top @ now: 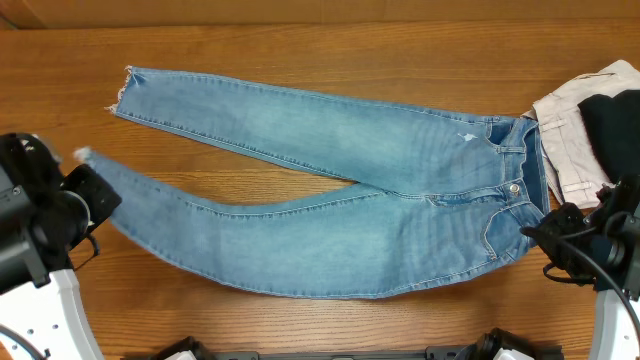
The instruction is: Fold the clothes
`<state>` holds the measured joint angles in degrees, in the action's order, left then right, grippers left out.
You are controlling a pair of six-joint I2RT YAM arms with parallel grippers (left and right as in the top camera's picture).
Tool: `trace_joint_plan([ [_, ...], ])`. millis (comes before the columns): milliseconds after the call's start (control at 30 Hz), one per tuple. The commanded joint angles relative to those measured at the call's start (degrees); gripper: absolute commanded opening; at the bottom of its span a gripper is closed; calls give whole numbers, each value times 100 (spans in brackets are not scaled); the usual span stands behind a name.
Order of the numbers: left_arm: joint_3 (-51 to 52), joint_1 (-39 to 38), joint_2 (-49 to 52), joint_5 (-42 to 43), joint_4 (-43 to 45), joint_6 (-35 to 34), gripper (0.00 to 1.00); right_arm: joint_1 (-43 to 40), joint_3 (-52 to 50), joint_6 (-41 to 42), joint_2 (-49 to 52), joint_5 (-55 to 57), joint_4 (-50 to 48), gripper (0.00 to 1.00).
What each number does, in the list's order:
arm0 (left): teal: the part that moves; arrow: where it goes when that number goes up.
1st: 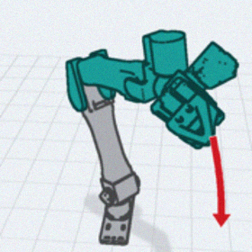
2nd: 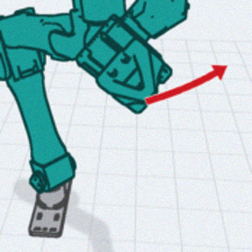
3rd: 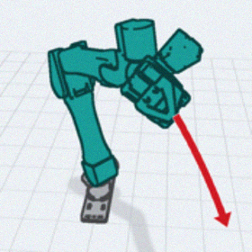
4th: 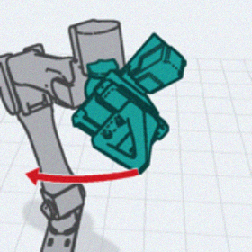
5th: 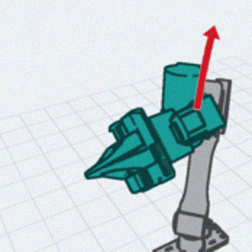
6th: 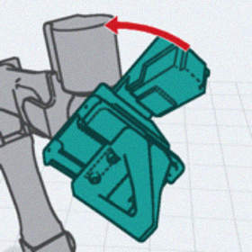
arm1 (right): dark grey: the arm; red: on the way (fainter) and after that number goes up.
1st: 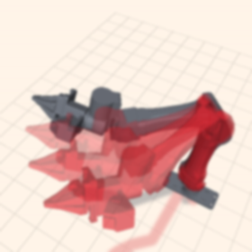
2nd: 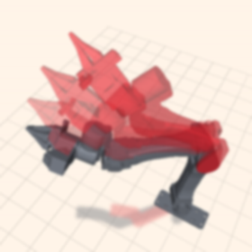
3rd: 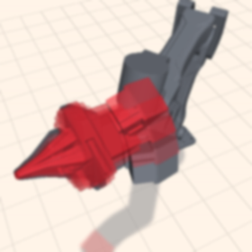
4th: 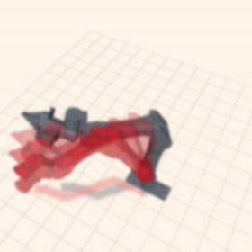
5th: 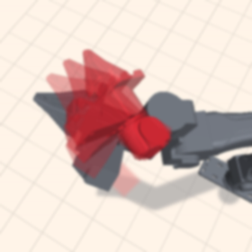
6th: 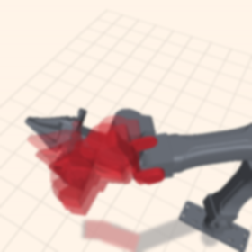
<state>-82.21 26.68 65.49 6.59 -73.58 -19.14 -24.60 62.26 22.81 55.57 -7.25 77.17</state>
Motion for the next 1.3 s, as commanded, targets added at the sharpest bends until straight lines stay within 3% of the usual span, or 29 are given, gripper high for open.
trace_joint_plan([
  [0,-262,223,-330,-584,-87,-170,4,-2,87,-50,-275,79,-24,4],
  [300,-326,428,-857,-916,-219,-363,4,-26,90,-50,-522,313,199,4],
  [433,-323,391,-723,-531,105,-267,4,-33,151,-188,-385,227,-136,4],
  [667,-640,188,695,-140,743,-4,4,-17,1119,-487,1088,116,-326,4],
  [1000,-2747,61,3670,149,1038,96,4,13,3263,-638,3805,-101,-125,4],
  [1267,-2955,-306,4732,-81,2061,-61,4,321,3532,-658,4765,-92,-1158,4],
])
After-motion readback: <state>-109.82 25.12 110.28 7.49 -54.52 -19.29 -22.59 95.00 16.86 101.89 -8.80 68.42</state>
